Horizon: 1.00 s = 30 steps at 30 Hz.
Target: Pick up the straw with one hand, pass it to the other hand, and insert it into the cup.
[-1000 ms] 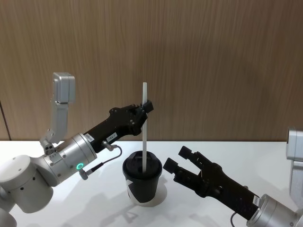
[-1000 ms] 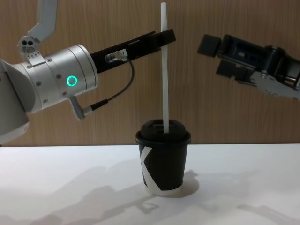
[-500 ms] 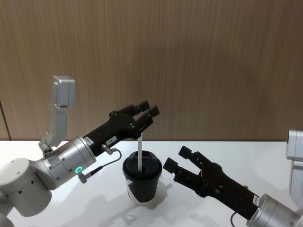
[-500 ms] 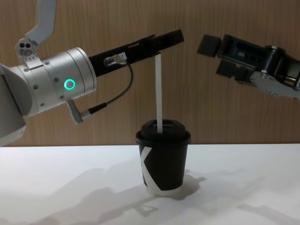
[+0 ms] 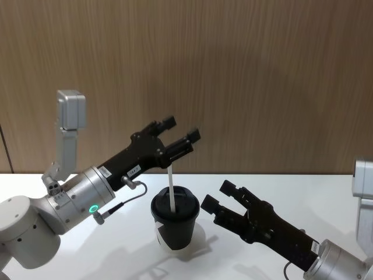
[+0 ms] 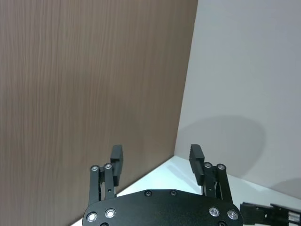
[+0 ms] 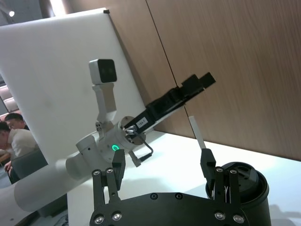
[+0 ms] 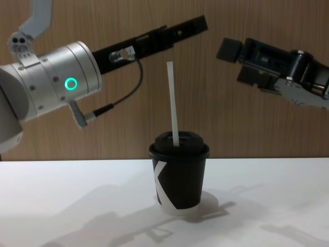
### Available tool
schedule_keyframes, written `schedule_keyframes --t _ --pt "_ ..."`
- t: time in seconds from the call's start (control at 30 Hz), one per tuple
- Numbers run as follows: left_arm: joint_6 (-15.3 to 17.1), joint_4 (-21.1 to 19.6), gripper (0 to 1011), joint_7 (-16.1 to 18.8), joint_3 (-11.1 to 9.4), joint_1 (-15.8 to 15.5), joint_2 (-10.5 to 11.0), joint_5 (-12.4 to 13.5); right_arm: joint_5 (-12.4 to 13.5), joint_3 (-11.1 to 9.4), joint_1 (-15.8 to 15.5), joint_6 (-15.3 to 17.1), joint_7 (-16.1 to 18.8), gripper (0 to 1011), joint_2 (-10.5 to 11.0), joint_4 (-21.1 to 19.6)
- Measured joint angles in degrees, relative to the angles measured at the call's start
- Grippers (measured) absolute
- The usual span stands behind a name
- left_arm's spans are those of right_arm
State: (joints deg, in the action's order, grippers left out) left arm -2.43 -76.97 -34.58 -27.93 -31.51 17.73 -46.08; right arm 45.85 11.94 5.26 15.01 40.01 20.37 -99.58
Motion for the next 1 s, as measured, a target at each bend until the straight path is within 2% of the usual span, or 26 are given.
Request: schedule_keyframes --t 0.2,0.6,1.0 --pt "-1.39 -3.49 1003 1.57 1.01 1.23 0.62 0.97 0.0 0.0 0.0 0.0 0.0 1001 0.0 0.0" --pt "-2.92 -11.3 1003 7.27 3.61 5.44 3.0 4.43 0.0 0.0 0.0 0.0 0.0 1001 0.0 0.0" --pt "-3.59 -19.18 1003 15.97 7.14 12.97 5.92 9.32 0.0 0.0 0.0 0.0 0.0 1001 0.0 0.0"
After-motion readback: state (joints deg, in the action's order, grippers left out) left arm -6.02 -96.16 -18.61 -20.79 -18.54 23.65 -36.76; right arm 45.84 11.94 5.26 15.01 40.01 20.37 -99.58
